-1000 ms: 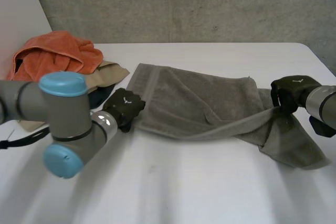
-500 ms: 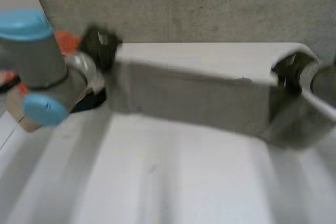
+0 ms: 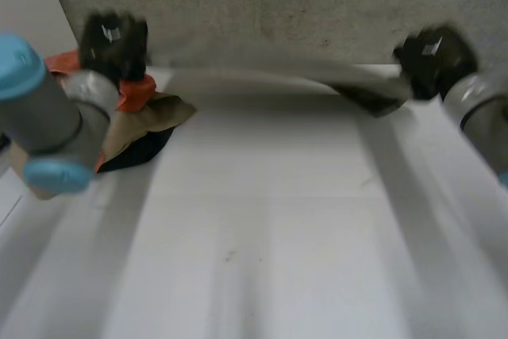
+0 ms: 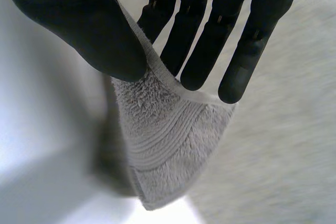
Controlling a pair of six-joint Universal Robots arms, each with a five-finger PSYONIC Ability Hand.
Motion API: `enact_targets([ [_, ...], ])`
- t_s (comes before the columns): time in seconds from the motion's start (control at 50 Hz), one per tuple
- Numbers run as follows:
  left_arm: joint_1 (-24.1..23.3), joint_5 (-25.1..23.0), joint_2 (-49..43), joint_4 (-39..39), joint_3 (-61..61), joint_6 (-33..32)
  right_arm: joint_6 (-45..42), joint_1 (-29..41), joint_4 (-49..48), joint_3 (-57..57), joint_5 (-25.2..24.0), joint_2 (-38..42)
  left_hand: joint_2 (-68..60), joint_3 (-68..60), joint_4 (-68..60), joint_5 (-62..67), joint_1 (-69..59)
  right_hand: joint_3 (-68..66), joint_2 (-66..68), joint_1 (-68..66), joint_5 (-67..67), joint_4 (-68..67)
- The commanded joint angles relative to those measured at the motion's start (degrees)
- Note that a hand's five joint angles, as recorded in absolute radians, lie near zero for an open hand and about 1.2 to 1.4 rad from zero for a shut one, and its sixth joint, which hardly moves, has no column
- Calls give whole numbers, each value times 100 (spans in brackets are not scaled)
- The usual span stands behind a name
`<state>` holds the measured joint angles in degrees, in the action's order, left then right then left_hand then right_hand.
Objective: Fold the laundry.
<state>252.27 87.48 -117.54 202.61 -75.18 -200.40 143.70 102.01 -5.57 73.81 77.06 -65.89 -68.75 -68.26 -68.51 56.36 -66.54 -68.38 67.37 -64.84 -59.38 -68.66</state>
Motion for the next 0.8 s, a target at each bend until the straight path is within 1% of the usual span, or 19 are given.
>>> enact_targets([
  [0.02,15,-345,-207,419,-1498,-43,-17,-14,-76,1056,-227,629,-1125,-1174,-1149,1364,-1346,-1162,1263,-1516,-1062,-1134],
  [0.1,50,-468,-260,569,-1842,-139,0,-23,-15,1215,-218,920,-1125,-1174,-1149,1364,-1346,-1162,1263,-1516,-1062,-1134],
  [0.14,94,-495,-225,560,-1930,-192,62,-40,99,1206,-209,912,-1125,-1174,-1149,1364,-1346,278,-177,-75,378,306],
  [0.18,121,-504,-173,551,-1965,-218,141,-58,205,1154,-183,850,-1125,-1174,-1149,1364,-1346,2479,-2378,2125,2579,2507],
  [0.2,138,-504,-111,543,-1983,-219,315,-102,327,1093,-148,754,-1125,-1174,-1149,1364,-1346,3789,-3688,3436,3889,3817],
  [0.26,191,-512,-6,525,-1992,-210,693,-198,547,996,-121,552,-1125,-1174,-1149,1364,-1346,4322,-4220,3968,4422,4349],
  [0.28,235,-530,73,499,-2018,-218,982,-286,705,934,-139,403,-1125,-1174,-1149,1364,-1346,4923,-4822,4570,5023,4951],
  [0.3,252,-530,117,481,-2018,-219,1141,-347,793,899,-139,323,-1125,-1174,-1149,1364,-1346,5129,-5028,4776,5229,5157],
  [0.36,296,-530,266,411,-2062,-210,1755,-593,1196,680,-165,200,-1125,-1174,-1149,1364,-1346,5266,-5164,4912,5366,5294],
  [0.42,349,-539,346,367,-2079,-210,2021,-752,1645,486,-209,226,-1125,-1174,-1149,1364,-1346,5149,-5048,4795,5249,5177],
  [0.44,384,-539,398,358,-2088,-201,1978,-839,1951,346,-227,287,-1125,-1174,-1149,1364,-1346,4865,-4764,4512,4965,4893],
  [0.5,428,-548,451,332,-2097,-175,1716,-972,2340,196,-227,419,-1125,-1174,-1149,1364,-1346,4359,-4258,4006,4459,4387],
  [0.52,437,-556,469,323,-2088,-157,1445,-1050,2550,161,-236,506,-1125,-1174,-1149,1364,-1346,4058,-3957,3704,4158,4086],
  [0.58,455,-583,487,305,-2079,-157,960,-1148,2736,213,-245,612,-1125,-1174,-1149,1364,-1346,3920,-3819,3567,4020,3948],
  [0.6,472,-591,487,297,-2062,-157,706,-1191,2693,291,-262,673,-1125,-1174,-1149,1364,-1346,3887,-3786,3533,3987,3915],
  [0.66,490,-591,487,305,-2053,-157,441,-1218,2465,432,-358,788,-1125,-1174,-1149,1364,-1346,3584,-3483,3231,3685,3612],
  [0.72,490,-600,487,305,-2044,-148,343,-1227,1886,687,-490,902,-1125,-1174,-1149,1364,-1346,3500,-3399,3146,3600,3528],
  [0.8,472,-600,478,297,-2044,-148,282,-1227,1173,951,-526,973,-1125,-1174,-1149,1364,-1346,3483,-3382,3129,3583,3511],
])
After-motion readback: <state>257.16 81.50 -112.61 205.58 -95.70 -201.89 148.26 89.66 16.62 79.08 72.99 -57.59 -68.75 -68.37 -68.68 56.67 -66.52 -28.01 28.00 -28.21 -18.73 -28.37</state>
